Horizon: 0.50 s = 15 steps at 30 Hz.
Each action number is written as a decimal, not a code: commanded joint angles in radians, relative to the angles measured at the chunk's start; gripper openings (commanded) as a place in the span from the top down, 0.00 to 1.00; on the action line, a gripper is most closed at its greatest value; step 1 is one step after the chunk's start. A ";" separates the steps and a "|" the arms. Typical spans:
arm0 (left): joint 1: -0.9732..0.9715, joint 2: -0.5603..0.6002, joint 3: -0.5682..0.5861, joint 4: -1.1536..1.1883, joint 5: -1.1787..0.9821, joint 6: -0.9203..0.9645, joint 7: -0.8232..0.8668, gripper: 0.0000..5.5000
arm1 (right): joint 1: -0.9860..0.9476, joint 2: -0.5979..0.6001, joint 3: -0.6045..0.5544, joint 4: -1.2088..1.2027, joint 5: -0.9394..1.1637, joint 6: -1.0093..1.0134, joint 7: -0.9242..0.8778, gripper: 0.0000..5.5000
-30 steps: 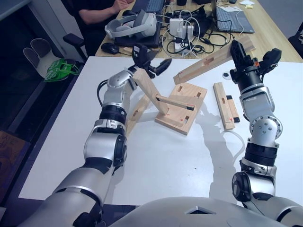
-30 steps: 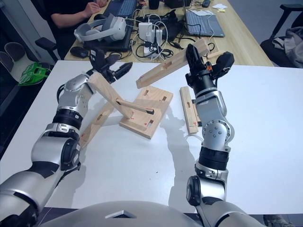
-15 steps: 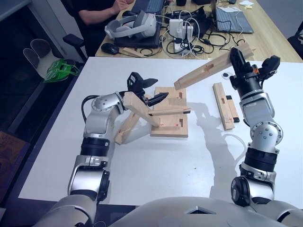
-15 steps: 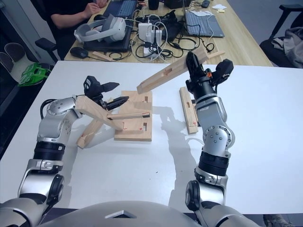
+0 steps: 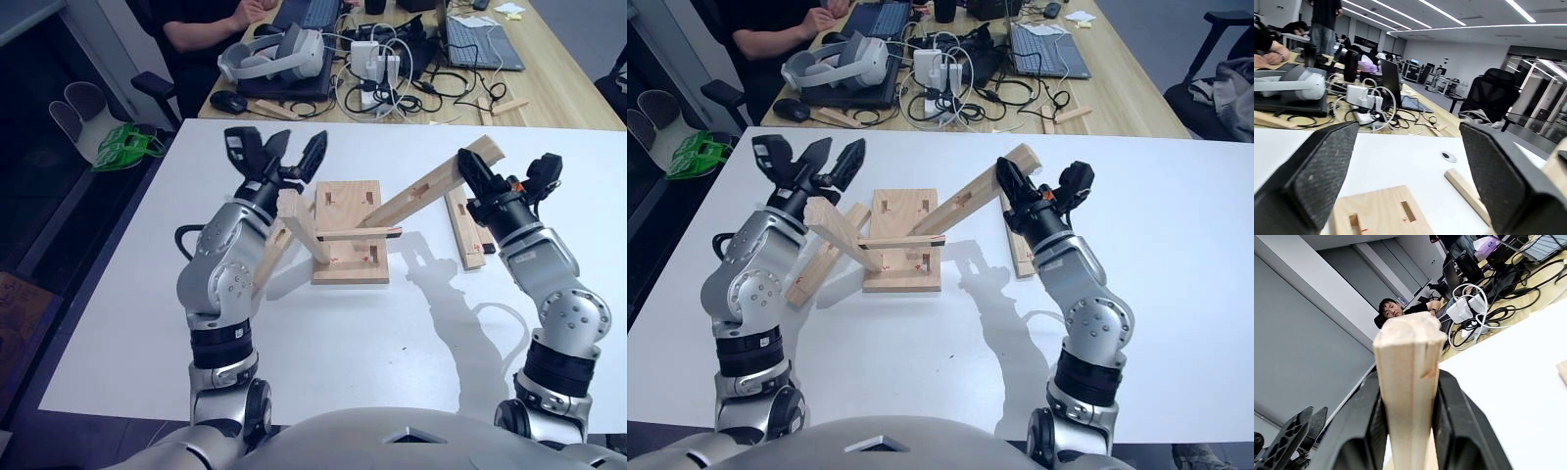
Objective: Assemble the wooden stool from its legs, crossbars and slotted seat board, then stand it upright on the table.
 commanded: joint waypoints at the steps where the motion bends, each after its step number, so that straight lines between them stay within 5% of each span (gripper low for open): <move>1: 0.011 0.004 0.054 0.035 0.020 -0.033 0.072 0.31 | 0.053 -0.028 0.001 -0.079 0.075 0.052 -0.061 0.82; 15: 0.013 0.005 0.061 0.052 0.021 -0.086 0.148 0.31 | 0.143 -0.023 0.032 -0.030 -0.072 -0.058 -0.061 0.82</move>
